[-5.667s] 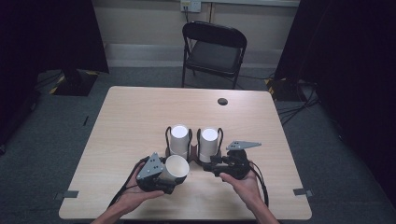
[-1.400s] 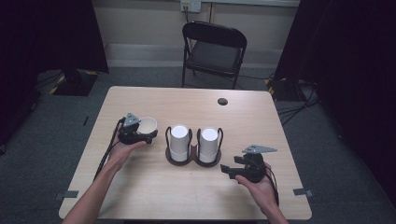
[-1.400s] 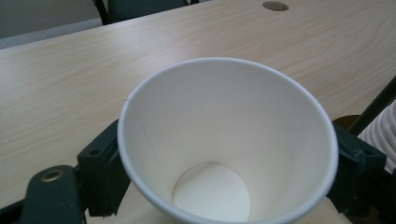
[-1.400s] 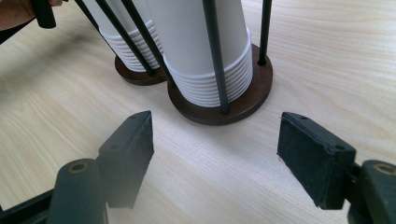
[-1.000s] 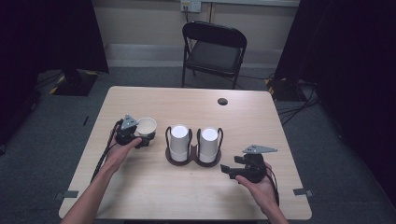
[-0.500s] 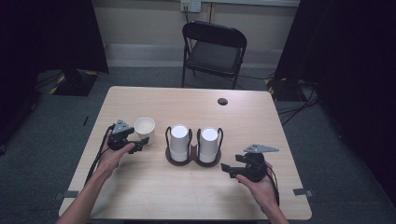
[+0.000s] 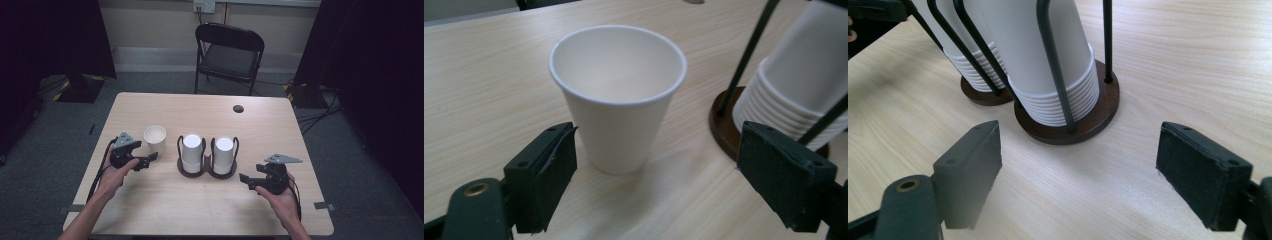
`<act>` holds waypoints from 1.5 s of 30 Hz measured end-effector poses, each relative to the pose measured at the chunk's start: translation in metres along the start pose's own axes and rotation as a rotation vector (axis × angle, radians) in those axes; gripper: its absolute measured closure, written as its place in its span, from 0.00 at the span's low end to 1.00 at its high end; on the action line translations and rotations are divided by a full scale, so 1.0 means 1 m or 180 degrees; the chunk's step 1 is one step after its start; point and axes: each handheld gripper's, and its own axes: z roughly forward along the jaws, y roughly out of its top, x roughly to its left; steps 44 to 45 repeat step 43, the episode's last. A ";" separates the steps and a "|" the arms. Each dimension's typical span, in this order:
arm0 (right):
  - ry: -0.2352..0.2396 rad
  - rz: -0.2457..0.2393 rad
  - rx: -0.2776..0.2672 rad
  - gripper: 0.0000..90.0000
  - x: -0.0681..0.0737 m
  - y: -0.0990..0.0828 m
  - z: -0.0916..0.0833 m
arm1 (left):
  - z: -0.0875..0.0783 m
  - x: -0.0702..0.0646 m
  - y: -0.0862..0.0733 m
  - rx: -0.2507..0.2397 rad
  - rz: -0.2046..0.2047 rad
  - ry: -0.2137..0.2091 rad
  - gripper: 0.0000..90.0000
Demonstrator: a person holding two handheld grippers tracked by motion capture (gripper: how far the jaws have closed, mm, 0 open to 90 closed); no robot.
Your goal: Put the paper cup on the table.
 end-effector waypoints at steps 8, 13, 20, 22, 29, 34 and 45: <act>-0.0026 0.0030 0.0023 0.20 -0.002 -0.001 0.001 | -0.012 -0.022 0.008 -0.0063 0.0092 -0.0079 0.20; -0.0036 0.0046 -0.0009 0.20 -0.004 -0.001 -0.001 | -0.021 -0.037 0.008 -0.0115 0.0069 -0.0130 0.20; -0.0053 0.0041 0.0002 0.20 -0.003 -0.003 -0.003 | -0.026 -0.058 0.004 -0.0114 0.0005 -0.0208 0.20; -0.0054 0.0044 -0.0004 0.20 -0.004 -0.004 -0.003 | -0.026 -0.064 0.002 -0.0093 -0.0004 -0.0231 0.20; -0.0068 0.0058 0.0009 0.20 -0.005 -0.005 -0.002 | -0.027 -0.088 -0.004 0.0014 0.0079 -0.0157 0.20; -0.0078 0.0047 0.0011 0.21 -0.005 -0.006 -0.001 | -0.024 -0.096 -0.012 0.0070 0.0124 -0.0279 0.18; -0.0152 0.0027 0.0052 0.21 -0.008 -0.011 0.001 | -0.021 -0.099 -0.025 0.0182 0.0195 -0.0306 0.18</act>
